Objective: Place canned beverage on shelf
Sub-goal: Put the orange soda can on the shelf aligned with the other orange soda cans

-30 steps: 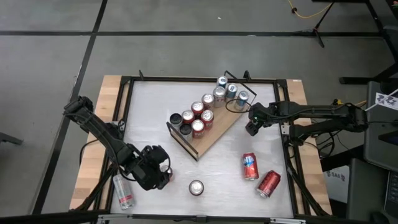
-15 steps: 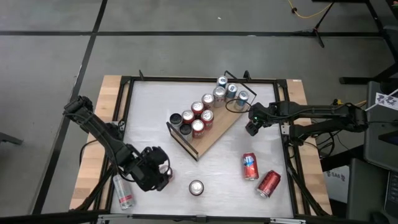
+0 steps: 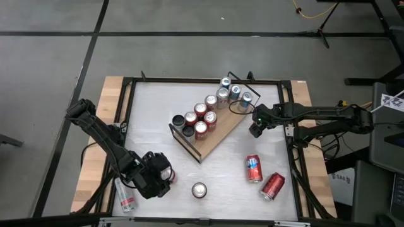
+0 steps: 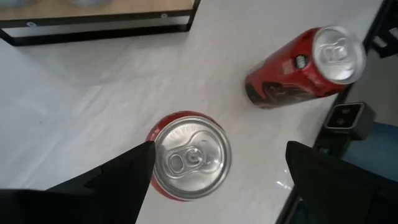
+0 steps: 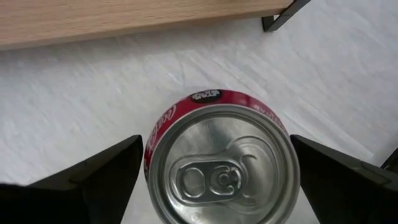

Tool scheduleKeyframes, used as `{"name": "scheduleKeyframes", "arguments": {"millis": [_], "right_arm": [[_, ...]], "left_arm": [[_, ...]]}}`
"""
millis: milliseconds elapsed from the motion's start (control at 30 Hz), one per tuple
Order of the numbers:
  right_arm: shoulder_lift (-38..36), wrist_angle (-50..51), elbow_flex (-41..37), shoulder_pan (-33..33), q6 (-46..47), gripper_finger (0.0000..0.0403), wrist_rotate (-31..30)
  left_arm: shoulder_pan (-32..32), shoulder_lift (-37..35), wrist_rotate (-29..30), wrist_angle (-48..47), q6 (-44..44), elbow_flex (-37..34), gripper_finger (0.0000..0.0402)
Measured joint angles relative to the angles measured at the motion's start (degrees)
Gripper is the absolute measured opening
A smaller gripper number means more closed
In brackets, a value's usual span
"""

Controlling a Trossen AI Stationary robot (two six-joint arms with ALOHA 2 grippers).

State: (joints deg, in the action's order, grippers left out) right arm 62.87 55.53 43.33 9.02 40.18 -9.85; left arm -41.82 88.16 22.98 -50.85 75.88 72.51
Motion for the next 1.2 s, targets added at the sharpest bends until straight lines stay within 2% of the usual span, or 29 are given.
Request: {"name": "scheduleKeyframes", "arguments": {"millis": [233, 733, 1200], "right_arm": [[0.0, 0.0, 0.0, 0.02, 0.0, 0.039, 0.0], [0.0, -0.1, 0.0, 0.0, 0.0, 0.039, 0.0], [0.0, -0.15, 0.0, 0.0, 0.0, 0.039, 0.0]], "left_arm": [[-0.02, 2.48, -1.35, 0.0, -0.02, 0.0, 0.0353], [0.0, 3.98, 0.62, -0.14, -0.19, 0.13, 0.0353], [0.55, 4.05, 2.26, -8.48, -3.58, 7.06, 0.0353]]}}
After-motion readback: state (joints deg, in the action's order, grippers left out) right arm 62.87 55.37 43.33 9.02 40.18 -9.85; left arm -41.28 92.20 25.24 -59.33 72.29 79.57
